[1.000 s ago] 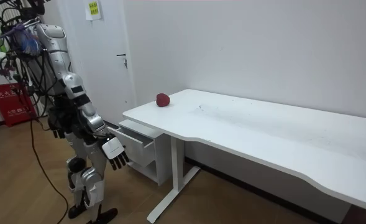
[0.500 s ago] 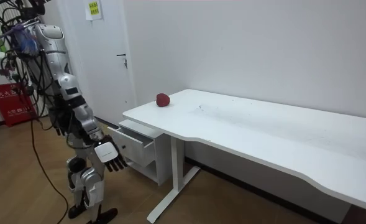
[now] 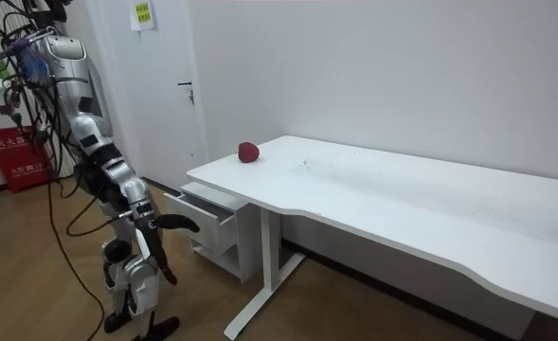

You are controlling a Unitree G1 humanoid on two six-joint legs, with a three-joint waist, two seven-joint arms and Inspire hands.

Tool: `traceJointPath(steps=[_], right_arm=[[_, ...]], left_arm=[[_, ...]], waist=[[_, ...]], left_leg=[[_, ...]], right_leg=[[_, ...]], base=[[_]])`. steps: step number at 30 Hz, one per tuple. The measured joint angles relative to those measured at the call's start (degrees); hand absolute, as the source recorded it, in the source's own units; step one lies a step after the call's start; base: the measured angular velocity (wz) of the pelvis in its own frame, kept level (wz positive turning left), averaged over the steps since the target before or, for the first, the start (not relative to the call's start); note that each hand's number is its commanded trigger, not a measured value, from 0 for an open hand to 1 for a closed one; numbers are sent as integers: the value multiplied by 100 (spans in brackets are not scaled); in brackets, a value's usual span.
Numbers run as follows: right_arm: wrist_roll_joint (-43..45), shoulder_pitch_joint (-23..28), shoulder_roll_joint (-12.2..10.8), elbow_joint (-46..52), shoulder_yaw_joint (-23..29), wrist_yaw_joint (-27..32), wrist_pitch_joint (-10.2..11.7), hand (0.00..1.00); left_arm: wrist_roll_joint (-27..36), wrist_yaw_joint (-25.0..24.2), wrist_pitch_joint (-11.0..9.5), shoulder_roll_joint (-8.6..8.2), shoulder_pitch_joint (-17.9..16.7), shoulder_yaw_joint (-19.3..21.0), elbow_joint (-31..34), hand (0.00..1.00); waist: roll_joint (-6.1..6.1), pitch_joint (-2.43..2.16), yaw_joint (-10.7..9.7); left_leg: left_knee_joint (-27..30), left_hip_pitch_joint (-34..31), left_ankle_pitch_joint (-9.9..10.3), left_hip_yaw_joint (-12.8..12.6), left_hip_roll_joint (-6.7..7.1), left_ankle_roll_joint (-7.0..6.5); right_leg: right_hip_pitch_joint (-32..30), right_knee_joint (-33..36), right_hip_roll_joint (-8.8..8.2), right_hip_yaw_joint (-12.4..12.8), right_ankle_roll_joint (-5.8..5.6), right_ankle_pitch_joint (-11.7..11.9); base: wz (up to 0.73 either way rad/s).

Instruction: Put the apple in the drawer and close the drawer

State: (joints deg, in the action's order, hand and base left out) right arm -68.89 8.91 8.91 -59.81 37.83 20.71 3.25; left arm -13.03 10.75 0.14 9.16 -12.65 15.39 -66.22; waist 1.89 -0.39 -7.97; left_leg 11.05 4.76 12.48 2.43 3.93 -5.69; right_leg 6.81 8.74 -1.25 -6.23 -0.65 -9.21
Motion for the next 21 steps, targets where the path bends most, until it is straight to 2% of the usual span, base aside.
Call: traceJointPath(steps=[3,6,9,12,14,17,21], right_arm=[[-96,-82,28,374,262,468,35,0],[-155,-72,78,997,405,952,236,0],[179,-83,90,1894,409,1495,405,0],[792,-104,119,2719,388,2160,597,0],[1672,-117,140,3437,332,2639,712,0],[2773,-117,206,4148,91,3050,901,0],[3819,-129,227,4762,33,3437,925,0]], left_arm=[[-2,-7,22,-2,-103,-1,143,0],[-13,-9,19,28,-188,11,389,0],[-17,-8,-19,68,-260,18,572,0],[-15,-16,-59,83,-183,6,651,0],[-102,-31,-65,83,-178,-51,660,0],[-112,-32,-65,89,-184,-203,649,0],[-234,-40,-64,87,-176,-257,647,0]], waist=[[17,-1,-101],[14,2,-114],[8,-3,-141],[41,0,-105],[46,4,-98],[19,10,-85],[-14,-2,62]], left_leg=[[0,-6,1,-5,-2,0],[-5,-31,1,-26,-11,2],[-3,-122,-5,-81,-19,7],[9,-198,-14,-94,-19,8],[4,-212,-14,-98,-19,8],[-19,-229,-14,-84,-24,8],[-45,-270,-15,-90,-30,11]], right_leg=[[-5,3,4,24,0,0],[-51,16,10,64,0,0],[-173,64,13,62,1,1],[-262,108,12,57,1,0],[-281,105,17,66,1,0],[-307,95,22,56,1,1],[-378,97,30,68,1,1]], base=[[-1],[-7],[-6],[0],[0],[0],[-3]])
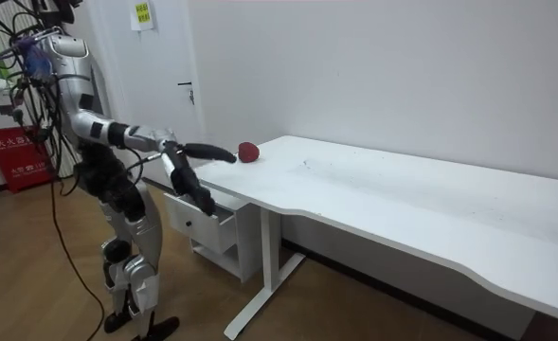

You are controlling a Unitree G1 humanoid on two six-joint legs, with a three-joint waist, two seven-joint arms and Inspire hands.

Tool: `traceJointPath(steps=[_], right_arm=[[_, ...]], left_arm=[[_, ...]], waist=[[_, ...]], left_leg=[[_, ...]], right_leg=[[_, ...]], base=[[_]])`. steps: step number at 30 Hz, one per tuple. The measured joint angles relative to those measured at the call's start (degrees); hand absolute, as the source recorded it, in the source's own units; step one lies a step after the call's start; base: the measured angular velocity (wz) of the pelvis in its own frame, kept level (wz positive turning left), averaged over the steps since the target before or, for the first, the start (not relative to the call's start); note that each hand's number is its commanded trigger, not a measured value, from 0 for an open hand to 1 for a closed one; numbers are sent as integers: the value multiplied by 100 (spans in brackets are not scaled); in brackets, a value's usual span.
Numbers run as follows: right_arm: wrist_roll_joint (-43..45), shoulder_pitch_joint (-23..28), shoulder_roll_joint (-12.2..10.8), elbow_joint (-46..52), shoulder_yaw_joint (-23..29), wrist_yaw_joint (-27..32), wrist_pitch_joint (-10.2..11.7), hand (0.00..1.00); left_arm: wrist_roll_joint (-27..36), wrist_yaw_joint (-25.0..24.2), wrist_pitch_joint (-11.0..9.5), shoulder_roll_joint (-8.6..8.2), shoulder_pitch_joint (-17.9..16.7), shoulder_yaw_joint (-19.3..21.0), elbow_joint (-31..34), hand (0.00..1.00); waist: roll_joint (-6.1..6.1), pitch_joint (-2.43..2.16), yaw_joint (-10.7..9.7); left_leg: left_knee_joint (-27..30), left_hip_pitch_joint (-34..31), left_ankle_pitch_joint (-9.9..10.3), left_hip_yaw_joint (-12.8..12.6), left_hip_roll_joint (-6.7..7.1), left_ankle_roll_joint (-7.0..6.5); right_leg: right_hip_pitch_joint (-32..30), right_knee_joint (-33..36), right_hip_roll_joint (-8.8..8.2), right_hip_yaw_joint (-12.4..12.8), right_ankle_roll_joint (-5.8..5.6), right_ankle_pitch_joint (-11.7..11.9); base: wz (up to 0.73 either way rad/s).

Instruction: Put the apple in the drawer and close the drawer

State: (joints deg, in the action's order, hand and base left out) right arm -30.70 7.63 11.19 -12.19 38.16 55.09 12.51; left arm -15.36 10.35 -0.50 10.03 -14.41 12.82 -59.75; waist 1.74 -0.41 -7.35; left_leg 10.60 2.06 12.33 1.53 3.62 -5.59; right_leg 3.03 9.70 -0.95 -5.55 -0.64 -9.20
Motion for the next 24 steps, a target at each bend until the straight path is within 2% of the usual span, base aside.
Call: traceJointPath(steps=[2,9,11,18,20,24], right_arm=[[765,-18,2,277,-197,186,5,0],[1787,-1,88,863,-830,110,5,0],[2211,10,152,1001,-1075,-88,4,0],[2549,57,286,1135,-1574,-810,-8,0],[2635,57,295,1120,-1717,-1124,-9,0],[2663,56,334,1103,-1886,-1602,-58,0]], left_arm=[[13,0,17,-2,-4,-15,-2,0],[-59,-55,14,-3,21,-211,-2,0],[-59,-60,14,-2,9,-256,-4,0],[-50,-98,15,35,-42,-291,-13,0],[-55,-102,15,35,-43,-293,-13,0],[-53,-102,17,43,-51,-292,-8,0]], waist=[[-18,9,26],[2,21,247],[28,36,304],[139,92,442],[187,85,453],[196,75,461]], left_leg=[[-5,-15,-1,-19,-1,1],[-18,-1,-4,4,-2,2],[-30,3,-4,6,-3,3],[-34,66,-4,2,-15,4],[-35,64,-4,5,-14,4],[-30,65,-4,4,-13,3]], right_leg=[[-12,-4,-2,-17,0,0],[1,-6,-7,-101,0,0],[1,-6,-4,-100,0,0],[69,-20,1,-97,0,0],[69,-20,-1,-91,0,0],[74,-21,-6,-99,0,0]], base=[[0],[0],[0],[0],[0],[0]])
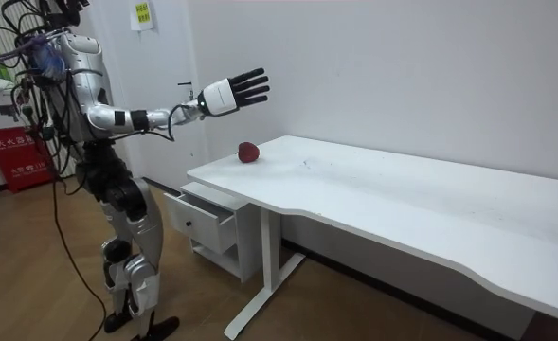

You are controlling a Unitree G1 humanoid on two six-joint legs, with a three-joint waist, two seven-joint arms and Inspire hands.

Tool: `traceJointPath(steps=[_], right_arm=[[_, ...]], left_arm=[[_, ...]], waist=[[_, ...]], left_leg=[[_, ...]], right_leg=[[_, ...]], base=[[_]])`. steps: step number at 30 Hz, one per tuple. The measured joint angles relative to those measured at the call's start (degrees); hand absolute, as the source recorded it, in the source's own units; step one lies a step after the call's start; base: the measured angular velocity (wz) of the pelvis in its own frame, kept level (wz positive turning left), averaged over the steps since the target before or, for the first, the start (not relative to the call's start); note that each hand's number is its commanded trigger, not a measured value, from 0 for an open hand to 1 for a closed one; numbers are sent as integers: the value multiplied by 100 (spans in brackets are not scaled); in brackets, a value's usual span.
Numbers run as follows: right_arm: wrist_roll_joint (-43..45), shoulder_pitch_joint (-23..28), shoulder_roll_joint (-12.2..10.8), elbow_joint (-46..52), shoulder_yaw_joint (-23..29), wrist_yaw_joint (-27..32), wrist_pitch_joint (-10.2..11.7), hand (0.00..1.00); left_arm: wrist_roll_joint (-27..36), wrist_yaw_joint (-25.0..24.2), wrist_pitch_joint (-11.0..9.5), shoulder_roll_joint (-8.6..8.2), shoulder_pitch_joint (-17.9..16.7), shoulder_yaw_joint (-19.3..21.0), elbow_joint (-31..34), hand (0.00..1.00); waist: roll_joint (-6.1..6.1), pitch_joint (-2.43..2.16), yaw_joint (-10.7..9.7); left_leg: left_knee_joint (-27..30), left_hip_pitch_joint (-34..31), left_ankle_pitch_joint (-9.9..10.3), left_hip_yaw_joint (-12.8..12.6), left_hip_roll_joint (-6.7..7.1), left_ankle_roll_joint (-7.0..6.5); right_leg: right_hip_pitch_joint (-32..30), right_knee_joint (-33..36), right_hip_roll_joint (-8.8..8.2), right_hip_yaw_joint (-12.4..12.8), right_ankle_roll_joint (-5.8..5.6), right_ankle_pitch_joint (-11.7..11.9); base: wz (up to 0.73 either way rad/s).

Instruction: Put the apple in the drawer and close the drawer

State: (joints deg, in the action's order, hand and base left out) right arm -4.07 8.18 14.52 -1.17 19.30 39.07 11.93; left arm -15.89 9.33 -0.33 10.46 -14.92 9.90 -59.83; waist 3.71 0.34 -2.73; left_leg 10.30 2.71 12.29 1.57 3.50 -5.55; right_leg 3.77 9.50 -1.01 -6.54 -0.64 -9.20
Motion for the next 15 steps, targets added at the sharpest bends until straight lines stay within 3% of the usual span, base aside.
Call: traceJointPath(steps=[15], right_arm=[[643,20,1,-821,-100,-1296,-330,0]], left_arm=[[1,-8,2,-6,-26,-1,28,0]], waist=[[8,-36,-6]], left_leg=[[33,10,0,-23,-2,1]], right_leg=[[28,3,-3,8,0,0]], base=[[0]])
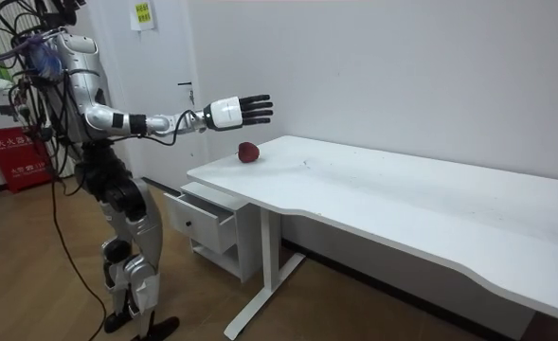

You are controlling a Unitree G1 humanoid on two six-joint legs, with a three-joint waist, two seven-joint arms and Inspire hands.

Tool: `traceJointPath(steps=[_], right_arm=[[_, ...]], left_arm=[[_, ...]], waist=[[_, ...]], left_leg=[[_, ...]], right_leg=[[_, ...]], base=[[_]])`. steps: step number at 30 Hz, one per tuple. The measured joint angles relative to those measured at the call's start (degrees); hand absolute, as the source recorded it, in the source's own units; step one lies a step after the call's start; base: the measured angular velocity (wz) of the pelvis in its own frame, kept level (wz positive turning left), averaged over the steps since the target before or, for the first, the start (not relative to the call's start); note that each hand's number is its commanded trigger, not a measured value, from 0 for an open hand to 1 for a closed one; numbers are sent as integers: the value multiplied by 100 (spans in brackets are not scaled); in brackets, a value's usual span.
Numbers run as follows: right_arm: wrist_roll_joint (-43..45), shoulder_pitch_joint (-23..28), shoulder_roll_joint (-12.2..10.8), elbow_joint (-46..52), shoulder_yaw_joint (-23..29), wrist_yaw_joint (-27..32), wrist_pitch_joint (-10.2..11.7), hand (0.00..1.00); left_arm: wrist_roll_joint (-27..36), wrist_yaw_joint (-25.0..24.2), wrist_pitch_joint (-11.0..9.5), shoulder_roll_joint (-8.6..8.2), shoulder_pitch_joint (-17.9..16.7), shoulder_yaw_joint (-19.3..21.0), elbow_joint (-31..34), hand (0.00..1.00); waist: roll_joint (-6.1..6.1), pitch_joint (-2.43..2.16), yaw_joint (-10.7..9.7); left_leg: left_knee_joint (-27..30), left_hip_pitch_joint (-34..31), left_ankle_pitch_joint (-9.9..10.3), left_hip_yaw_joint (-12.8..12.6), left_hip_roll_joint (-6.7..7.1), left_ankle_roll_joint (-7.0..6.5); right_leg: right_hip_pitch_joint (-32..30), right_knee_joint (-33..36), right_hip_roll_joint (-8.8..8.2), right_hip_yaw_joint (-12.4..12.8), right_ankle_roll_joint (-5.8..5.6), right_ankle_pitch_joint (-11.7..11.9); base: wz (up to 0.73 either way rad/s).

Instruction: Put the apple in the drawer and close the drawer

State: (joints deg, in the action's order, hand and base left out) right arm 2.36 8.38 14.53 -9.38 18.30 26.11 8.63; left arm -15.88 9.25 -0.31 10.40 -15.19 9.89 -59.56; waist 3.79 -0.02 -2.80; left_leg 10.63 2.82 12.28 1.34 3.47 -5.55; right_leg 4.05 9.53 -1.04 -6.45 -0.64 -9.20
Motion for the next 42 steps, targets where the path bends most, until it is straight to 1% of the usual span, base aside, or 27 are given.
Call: traceJointPath(steps=[3,5,9,10,16,22,27,36,39,42], right_arm=[[65,16,11,-136,-138,-227,1,0],[68,20,11,-243,-168,-453,0,0],[68,22,14,-356,-280,-655,0,0],[69,23,14,-353,-315,-725,0,0],[286,90,15,-369,-433,-1007,0,0],[490,107,23,-827,-637,-1067,-1,0],[536,107,27,-827,-637,-1071,-1,0],[585,103,29,-853,-635,-1131,16,0],[662,66,33,-1288,-628,-1128,30,0],[623,35,33,-1684,-528,-1129,27,0]], left_arm=[[1,-34,-2,3,-48,-2,0,0],[4,-107,-12,3,-50,-12,1,0],[11,-101,-12,16,-68,-61,1,0],[4,-103,-15,14,-66,-77,1,0],[2,-102,-26,25,-87,-187,-3,0],[-2,-98,-17,31,-129,-219,-5,0],[-3,-100,-17,44,-127,-221,-4,0],[-5,-111,-17,58,-128,-220,-24,0],[-4,-112,-17,57,-129,-200,-35,0],[-7,-123,-17,56,-135,-159,-31,0]], waist=[[-23,-4,-8],[-51,5,-9],[-75,21,-20],[-86,18,-22],[-92,19,-4],[-93,22,0],[-74,15,1],[-42,23,7],[-13,27,27],[-20,33,14]], left_leg=[[15,6,0,-20,-1,0],[20,10,0,-28,2,0],[11,77,0,-30,0,0],[10,88,1,-30,0,0],[12,111,0,-30,0,0],[-14,188,1,-26,2,0],[-12,188,0,-25,3,1],[-13,193,0,27,14,1],[-21,238,1,33,16,0],[-21,235,3,81,18,-1]], right_leg=[[11,1,-1,1,1,1],[15,3,-7,1,2,1],[76,0,-6,0,2,1],[85,0,-7,-1,2,1],[111,-1,-7,-4,2,1],[187,-19,-15,-50,2,1],[212,-58,-22,-108,4,2],[253,-92,-30,-174,4,2],[300,-101,-31,-194,4,2],[303,-97,-38,-232,3,2]], base=[[0],[0],[0],[0],[0],[0],[0],[3],[6],[3]])
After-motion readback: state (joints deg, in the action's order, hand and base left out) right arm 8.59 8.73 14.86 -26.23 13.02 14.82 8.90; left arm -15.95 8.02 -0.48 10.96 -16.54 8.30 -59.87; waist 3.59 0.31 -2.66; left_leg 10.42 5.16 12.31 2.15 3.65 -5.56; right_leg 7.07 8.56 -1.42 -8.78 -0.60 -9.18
